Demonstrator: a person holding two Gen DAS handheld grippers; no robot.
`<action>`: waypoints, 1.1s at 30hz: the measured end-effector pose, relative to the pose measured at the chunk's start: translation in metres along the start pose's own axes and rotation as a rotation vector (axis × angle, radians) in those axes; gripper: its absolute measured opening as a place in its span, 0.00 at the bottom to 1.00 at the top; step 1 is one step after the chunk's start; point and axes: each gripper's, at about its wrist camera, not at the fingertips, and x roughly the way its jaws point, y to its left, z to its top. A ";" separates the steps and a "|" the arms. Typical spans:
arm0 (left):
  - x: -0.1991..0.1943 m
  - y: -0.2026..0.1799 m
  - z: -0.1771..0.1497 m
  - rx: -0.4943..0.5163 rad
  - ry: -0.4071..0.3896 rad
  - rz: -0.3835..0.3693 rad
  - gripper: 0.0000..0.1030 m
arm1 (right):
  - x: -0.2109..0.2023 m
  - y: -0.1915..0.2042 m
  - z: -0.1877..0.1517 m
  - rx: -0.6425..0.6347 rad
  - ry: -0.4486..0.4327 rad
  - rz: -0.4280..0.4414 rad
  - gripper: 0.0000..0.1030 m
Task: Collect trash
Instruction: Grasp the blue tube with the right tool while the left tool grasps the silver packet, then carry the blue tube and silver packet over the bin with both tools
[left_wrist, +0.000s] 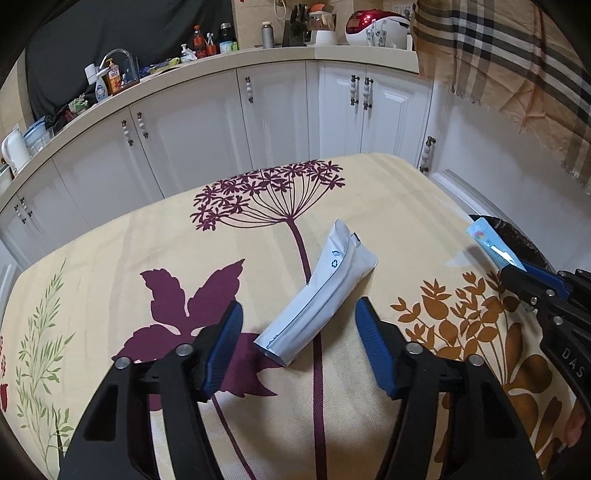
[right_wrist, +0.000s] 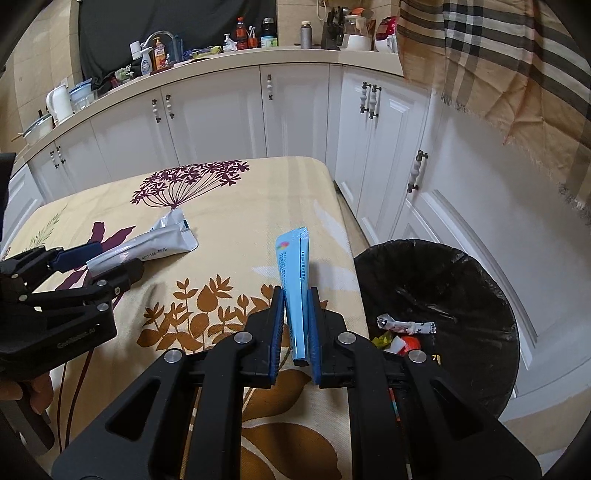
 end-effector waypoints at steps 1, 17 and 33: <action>0.001 0.000 0.000 -0.002 0.003 0.000 0.51 | 0.000 0.000 0.000 0.000 0.000 0.000 0.12; 0.004 0.006 -0.005 -0.022 0.018 0.004 0.14 | 0.001 0.009 0.001 -0.005 -0.003 0.010 0.12; -0.009 0.015 -0.007 -0.043 -0.013 0.034 0.12 | -0.001 0.015 -0.001 -0.005 -0.010 0.022 0.12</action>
